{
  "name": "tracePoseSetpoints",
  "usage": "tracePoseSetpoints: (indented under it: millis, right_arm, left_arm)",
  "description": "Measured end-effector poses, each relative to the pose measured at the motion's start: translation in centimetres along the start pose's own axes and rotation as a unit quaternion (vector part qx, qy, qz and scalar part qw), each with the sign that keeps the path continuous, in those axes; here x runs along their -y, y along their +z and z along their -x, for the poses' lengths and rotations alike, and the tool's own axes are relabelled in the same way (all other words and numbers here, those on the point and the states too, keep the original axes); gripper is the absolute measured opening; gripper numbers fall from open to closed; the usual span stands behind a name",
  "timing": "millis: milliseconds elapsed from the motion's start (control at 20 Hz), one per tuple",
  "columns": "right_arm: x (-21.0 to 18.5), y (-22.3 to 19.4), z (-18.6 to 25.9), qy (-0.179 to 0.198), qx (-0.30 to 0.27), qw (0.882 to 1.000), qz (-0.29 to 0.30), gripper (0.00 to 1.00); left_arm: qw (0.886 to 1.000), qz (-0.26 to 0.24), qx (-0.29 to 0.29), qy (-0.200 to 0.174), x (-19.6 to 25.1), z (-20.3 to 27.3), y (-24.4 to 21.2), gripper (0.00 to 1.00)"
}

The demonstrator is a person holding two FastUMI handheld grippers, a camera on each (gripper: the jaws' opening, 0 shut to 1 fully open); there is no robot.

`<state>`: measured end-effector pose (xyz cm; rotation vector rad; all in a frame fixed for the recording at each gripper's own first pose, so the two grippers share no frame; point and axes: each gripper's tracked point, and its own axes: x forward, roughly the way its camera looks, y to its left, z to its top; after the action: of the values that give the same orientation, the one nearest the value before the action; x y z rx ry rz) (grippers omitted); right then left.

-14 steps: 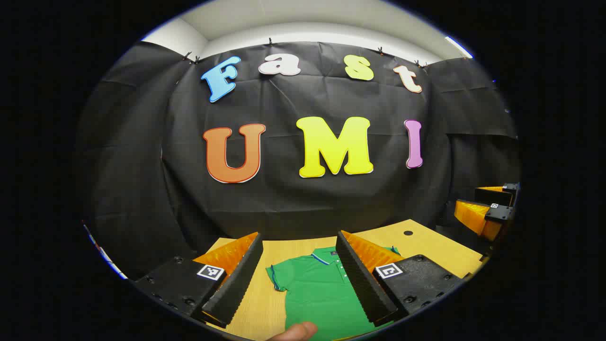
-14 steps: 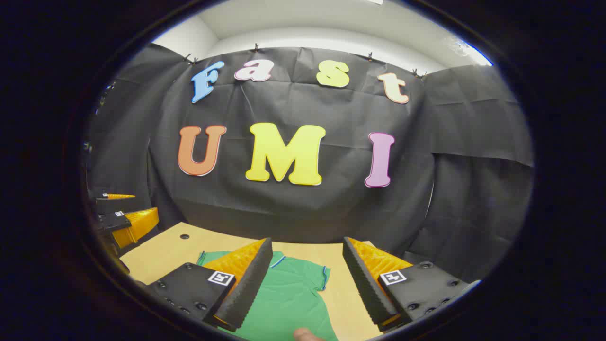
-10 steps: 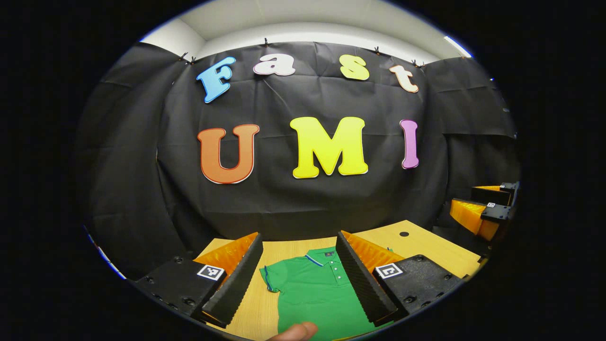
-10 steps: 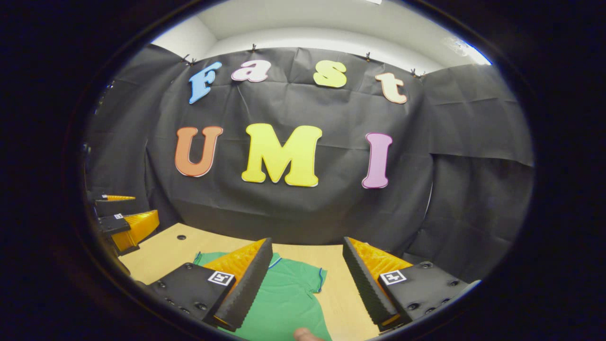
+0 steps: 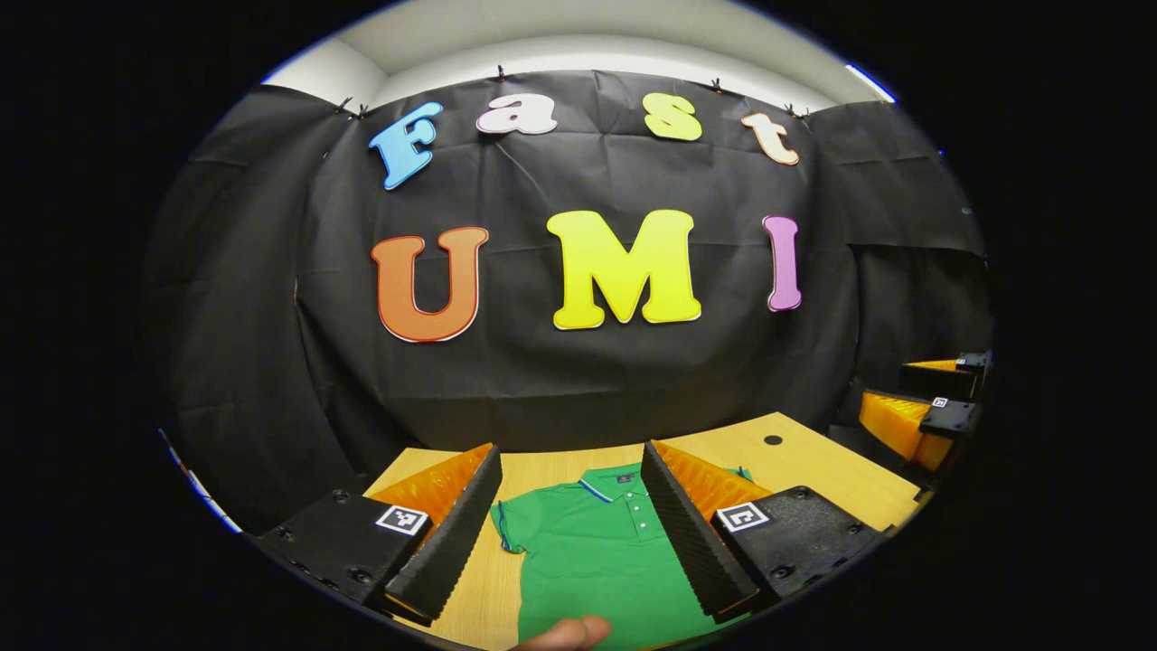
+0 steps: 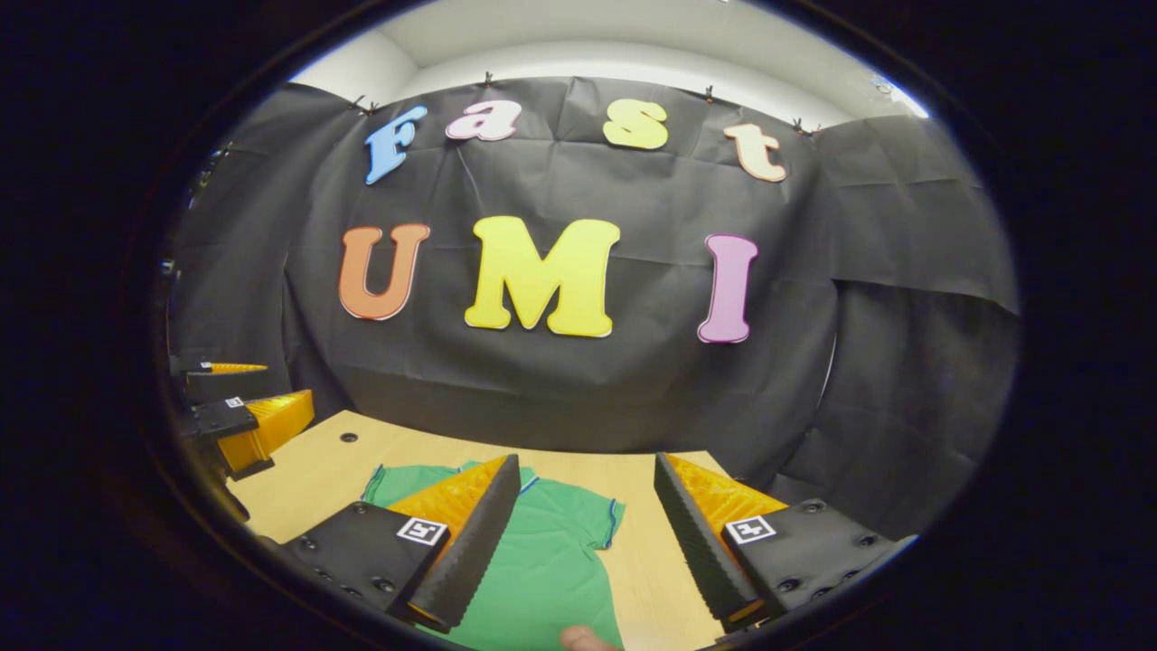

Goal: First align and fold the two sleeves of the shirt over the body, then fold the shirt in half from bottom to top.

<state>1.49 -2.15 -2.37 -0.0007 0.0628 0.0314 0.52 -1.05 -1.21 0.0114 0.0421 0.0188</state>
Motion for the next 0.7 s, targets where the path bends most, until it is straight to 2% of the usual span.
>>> tracePoseSetpoints:
  millis: [450,500,700]
  right_arm:
    - [1.9,-1.6,-2.3,-0.002,-0.018,1.0,-0.002,0.89]
    - [1.9,-2.1,-2.8,0.0,-0.023,1.0,-0.002,0.95]
    - [2.4,-4.9,-5.0,0.006,-0.049,0.999,-0.003,0.96]
  left_arm:
    - [1.0,0.013,-0.012,0.009,0.7,-0.4,-0.6,1.0]
    - [1.0,0.016,-0.012,0.008,0.9,-0.5,-0.6,1.0]
    - [1.0,0.016,-0.012,0.004,1.4,-0.4,-0.7,1.0]
